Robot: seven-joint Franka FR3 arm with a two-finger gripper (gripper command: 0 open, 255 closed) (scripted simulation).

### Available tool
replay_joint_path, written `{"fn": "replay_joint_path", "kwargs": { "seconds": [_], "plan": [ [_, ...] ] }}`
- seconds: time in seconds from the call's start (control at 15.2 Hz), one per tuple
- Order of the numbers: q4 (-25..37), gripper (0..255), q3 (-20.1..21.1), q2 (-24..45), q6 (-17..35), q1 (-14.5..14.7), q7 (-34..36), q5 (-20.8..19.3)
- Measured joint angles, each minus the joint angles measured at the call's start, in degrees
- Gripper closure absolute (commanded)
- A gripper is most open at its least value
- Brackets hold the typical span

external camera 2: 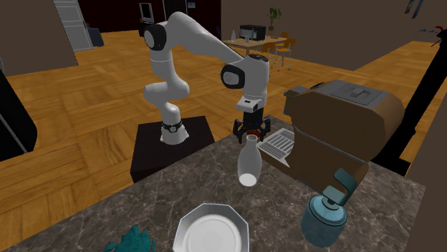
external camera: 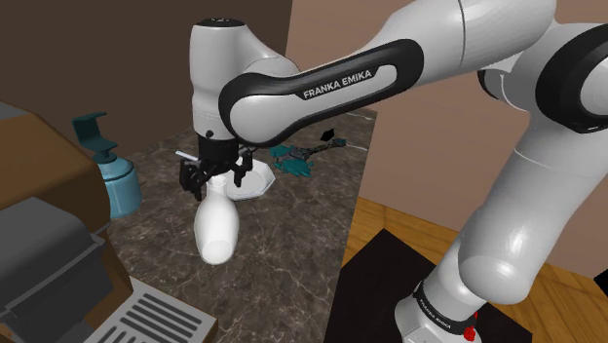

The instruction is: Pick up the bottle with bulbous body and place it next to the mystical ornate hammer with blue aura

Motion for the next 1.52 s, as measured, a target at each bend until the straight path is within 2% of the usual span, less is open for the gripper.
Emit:
{"fn": "replay_joint_path", "kwargs": {
  "seconds": [0.33,0.4,1.06,1.52],
  "plan": [
    [-0.22,0,0.00,0.10,0.32,0.02,0.09,-0.09],
    [-0.22,255,0.00,0.10,0.32,0.02,0.09,-0.09],
    [-0.21,255,-0.01,0.03,0.36,0.01,0.09,-0.09],
    [2.54,255,0.16,-1.67,-3.89,-0.10,-0.93,1.26]
  ]
}}
